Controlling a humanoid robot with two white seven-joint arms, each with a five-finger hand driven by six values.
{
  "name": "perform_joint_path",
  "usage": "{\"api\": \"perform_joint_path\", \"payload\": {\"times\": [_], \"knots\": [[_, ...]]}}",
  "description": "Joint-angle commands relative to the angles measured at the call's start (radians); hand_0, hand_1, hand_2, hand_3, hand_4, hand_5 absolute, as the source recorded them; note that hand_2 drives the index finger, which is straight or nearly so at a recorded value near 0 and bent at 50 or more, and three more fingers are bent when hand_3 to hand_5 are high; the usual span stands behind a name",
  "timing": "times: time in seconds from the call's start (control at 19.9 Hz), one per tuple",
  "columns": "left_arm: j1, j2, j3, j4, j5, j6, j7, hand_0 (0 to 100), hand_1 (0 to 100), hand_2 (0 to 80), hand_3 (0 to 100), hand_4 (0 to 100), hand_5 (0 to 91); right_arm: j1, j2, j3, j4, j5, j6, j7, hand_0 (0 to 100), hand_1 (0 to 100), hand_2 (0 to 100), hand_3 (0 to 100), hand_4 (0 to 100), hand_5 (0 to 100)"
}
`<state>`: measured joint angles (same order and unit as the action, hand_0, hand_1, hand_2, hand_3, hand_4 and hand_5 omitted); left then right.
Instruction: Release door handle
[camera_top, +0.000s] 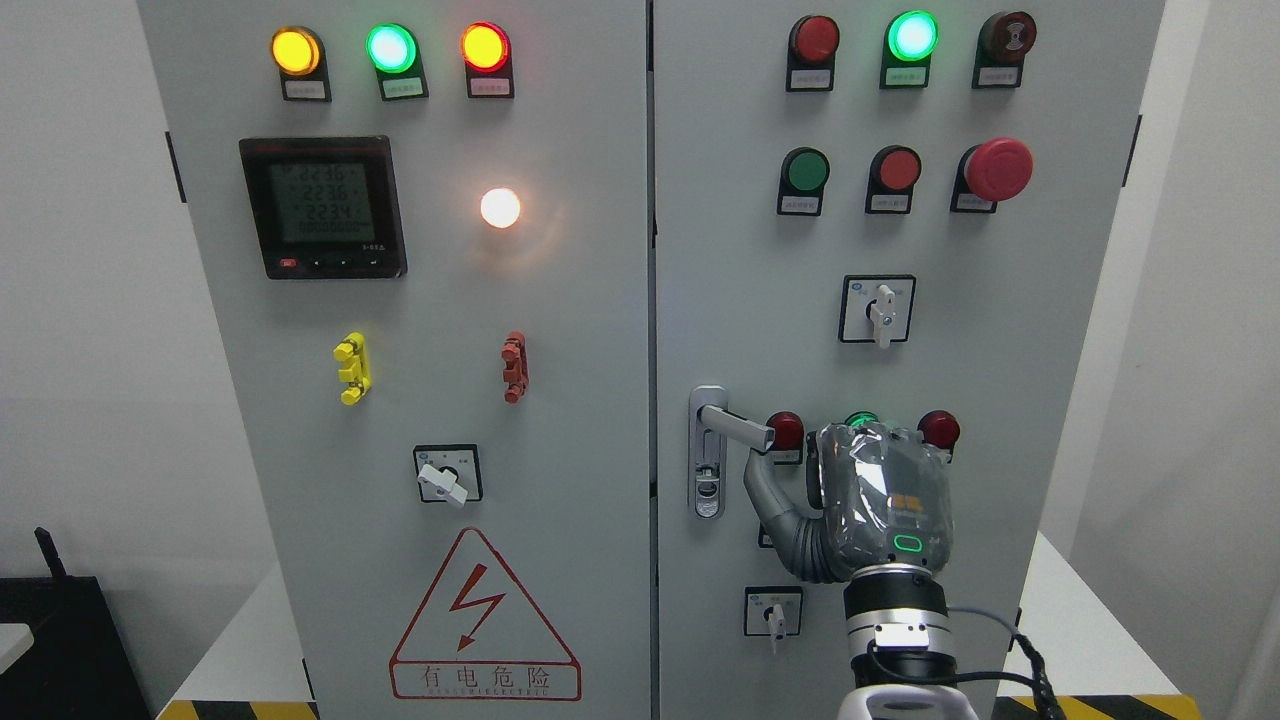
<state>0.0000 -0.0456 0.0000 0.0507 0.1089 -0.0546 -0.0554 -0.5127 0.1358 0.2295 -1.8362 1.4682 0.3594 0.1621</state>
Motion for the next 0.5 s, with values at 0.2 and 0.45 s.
{"api": "perform_joint_path", "payload": {"times": [0.2, 0.45], "knots": [[-0.026, 0.001, 0.017, 0.0, 0.0, 0.001, 0.0, 12, 39, 0.0, 0, 0, 0.0, -0.006, -0.001, -0.002, 0.0, 0.0, 0.0, 0.0, 50, 15, 100, 100, 91, 98], [-0.026, 0.0, 0.017, 0.0, 0.0, 0.001, 0.0, 12, 39, 0.0, 0, 0, 0.0, -0.009, -0.001, -0.002, 0.0, 0.0, 0.0, 0.0, 50, 15, 100, 100, 91, 98]]}}
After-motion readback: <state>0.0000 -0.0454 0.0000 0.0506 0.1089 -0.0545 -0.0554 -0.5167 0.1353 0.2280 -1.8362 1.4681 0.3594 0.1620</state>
